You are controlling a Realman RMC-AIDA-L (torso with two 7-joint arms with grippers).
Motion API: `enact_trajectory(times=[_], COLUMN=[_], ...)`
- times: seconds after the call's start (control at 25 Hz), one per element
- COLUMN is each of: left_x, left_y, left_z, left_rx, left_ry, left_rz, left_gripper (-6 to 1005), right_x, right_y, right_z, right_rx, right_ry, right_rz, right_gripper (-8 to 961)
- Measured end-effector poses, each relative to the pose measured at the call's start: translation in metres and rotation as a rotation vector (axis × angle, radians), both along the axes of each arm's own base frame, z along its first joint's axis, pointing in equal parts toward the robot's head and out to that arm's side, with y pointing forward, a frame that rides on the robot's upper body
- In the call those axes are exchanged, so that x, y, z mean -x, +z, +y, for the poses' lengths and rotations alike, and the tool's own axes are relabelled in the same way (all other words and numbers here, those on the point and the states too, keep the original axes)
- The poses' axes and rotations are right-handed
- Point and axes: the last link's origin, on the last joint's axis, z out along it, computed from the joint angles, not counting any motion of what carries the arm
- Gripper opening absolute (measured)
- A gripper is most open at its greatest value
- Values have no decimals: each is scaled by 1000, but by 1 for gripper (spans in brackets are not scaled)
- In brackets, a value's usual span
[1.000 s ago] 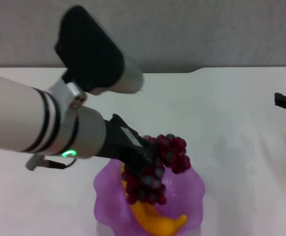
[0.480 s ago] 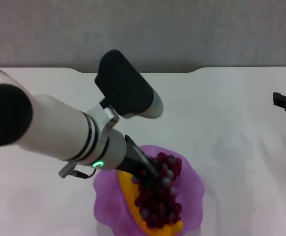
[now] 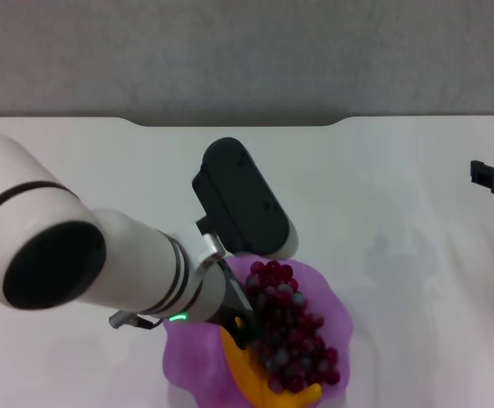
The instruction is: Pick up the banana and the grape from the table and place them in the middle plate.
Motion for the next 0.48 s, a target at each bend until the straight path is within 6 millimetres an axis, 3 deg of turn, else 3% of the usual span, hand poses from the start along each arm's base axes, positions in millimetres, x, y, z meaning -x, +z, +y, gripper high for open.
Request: enact_trajectory(times=[0.48], left_x=[-3], left_y=[6], left_z=[6], left_rx=[-58], left_ry=[-8], left_rz=[-60], left_gripper=[231], right_x=[0], right_y=[-1], right_z=[0], right_rx=[3], right_ry=[0], right_rz=[-2], right_gripper=[654])
